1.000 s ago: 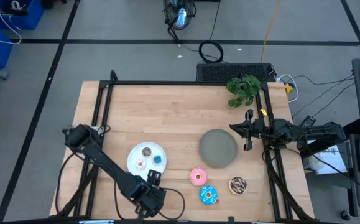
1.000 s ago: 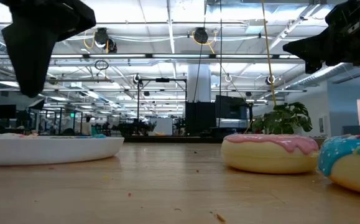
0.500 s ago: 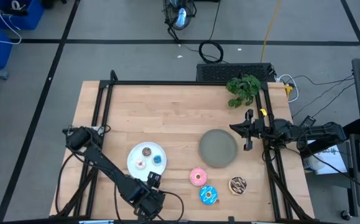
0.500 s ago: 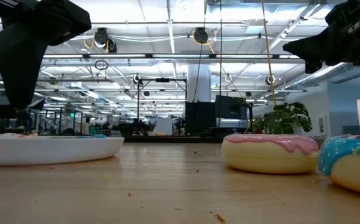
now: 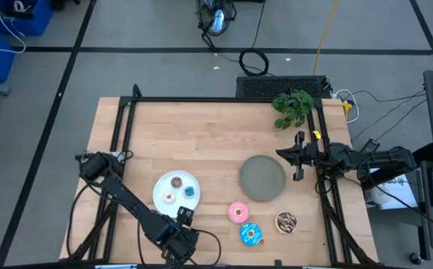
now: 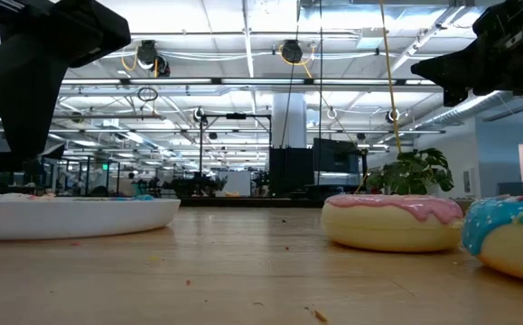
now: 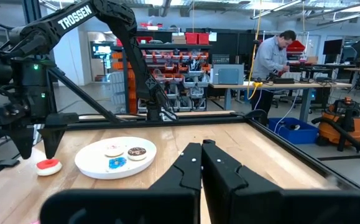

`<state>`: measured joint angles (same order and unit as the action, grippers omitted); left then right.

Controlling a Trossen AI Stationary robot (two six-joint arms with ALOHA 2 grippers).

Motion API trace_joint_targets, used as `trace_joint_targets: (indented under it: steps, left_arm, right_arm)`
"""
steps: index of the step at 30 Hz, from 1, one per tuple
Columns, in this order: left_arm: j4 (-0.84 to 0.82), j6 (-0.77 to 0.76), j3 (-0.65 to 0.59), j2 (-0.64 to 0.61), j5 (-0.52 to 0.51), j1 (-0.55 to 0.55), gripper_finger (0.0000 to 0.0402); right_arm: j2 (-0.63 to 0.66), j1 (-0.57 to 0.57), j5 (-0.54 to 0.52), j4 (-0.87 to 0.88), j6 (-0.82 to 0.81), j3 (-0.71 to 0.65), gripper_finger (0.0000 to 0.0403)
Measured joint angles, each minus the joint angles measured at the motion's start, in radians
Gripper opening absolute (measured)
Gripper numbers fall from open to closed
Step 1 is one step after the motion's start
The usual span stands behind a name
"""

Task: Pick & Place donuts
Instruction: Put the small orange donut on the white plate

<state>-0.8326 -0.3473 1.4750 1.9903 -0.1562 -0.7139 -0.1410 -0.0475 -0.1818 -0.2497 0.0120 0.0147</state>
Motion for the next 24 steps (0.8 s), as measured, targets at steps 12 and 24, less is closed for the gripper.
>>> trace_joint_targets:
  steps: [12, 24]
  left_arm:
    - [-0.011, -0.032, -0.001, 0.0, 0.018, 0.003, 0.0299]
    - [0.048, -0.053, -0.089, 0.0, 0.062, 0.006, 0.0299]
  right_arm:
    - [0.0, 0.0, 0.0, 0.0, 0.0, 0.0, 0.0]
    - [0.0, 0.0, 0.0, 0.0, 0.0, 0.0, 0.0]
